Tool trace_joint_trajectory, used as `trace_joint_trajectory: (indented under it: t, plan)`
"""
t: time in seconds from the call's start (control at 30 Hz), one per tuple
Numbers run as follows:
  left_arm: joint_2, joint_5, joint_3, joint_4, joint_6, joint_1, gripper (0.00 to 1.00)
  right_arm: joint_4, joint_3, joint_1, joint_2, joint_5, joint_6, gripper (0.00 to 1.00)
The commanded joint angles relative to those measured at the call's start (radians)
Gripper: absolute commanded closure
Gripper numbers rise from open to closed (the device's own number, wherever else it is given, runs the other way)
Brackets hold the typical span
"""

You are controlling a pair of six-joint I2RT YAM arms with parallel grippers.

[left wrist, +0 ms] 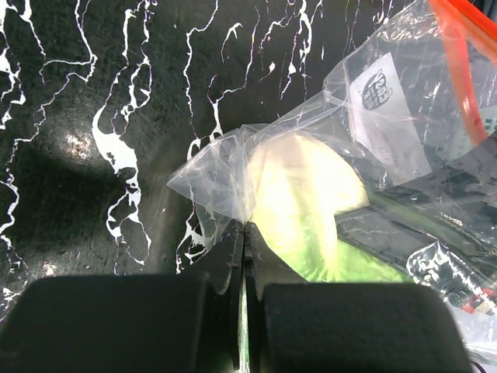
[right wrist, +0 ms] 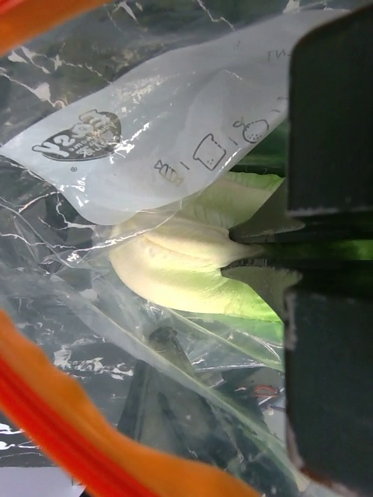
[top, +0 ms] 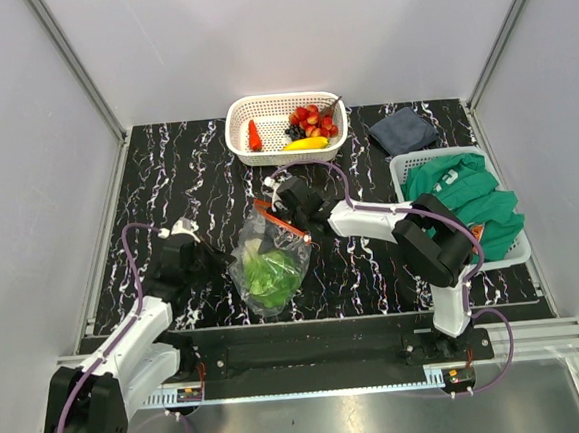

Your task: Open the zip-top bag and remove the fake food

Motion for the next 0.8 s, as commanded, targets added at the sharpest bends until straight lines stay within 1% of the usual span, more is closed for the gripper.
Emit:
trace_joint_trajectory:
  t: [0.0,0.1,0.13,0.2,0.23,0.3,0.33,0.4,0.57,0.63,0.77]
  plan:
    - [-0.021,-0.022,0.003,0.012,-0.010,-0.002,1.00,-0.008,-0.001,0.011,-0.027,0.027,-0.015,1.00]
    - [-0.039,-0.080,0.003,-0.034,-0.034,-0.002,1.00,-0.006,-0.029,0.011,-0.109,0.030,-0.023,1.00]
    - [-0.045,-0.114,0.001,-0.044,-0.042,-0.002,1.00,-0.003,-0.039,0.011,-0.164,0.029,-0.023,1.00]
    - [-0.068,-0.151,-0.002,-0.069,-0.063,-0.001,1.00,0.009,-0.084,0.013,-0.224,0.026,-0.025,1.00]
    - [-0.079,-0.179,-0.003,-0.074,-0.074,-0.001,1.00,0.020,-0.101,0.013,-0.284,0.041,-0.025,1.00]
    - [-0.102,-0.206,-0.011,-0.081,-0.083,-0.001,1.00,0.026,-0.145,0.011,-0.335,0.064,-0.023,1.00]
    - [-0.107,-0.208,-0.014,-0.077,-0.085,-0.001,1.00,0.034,-0.156,0.003,-0.376,0.073,-0.023,1.00]
    - [-0.111,-0.208,-0.020,-0.072,-0.085,-0.001,1.00,0.040,-0.176,-0.007,-0.406,0.078,-0.023,1.00]
    - [-0.113,-0.216,-0.040,-0.078,-0.077,-0.001,1.00,0.043,-0.205,-0.079,-0.516,0.096,-0.020,1.00]
    - [-0.114,-0.190,-0.056,-0.057,-0.063,0.001,1.00,0.048,-0.207,-0.079,-0.544,0.144,-0.032,1.00]
    - [-0.119,-0.171,-0.063,-0.041,-0.049,0.001,1.00,0.034,-0.191,-0.082,-0.556,0.167,-0.043,1.00]
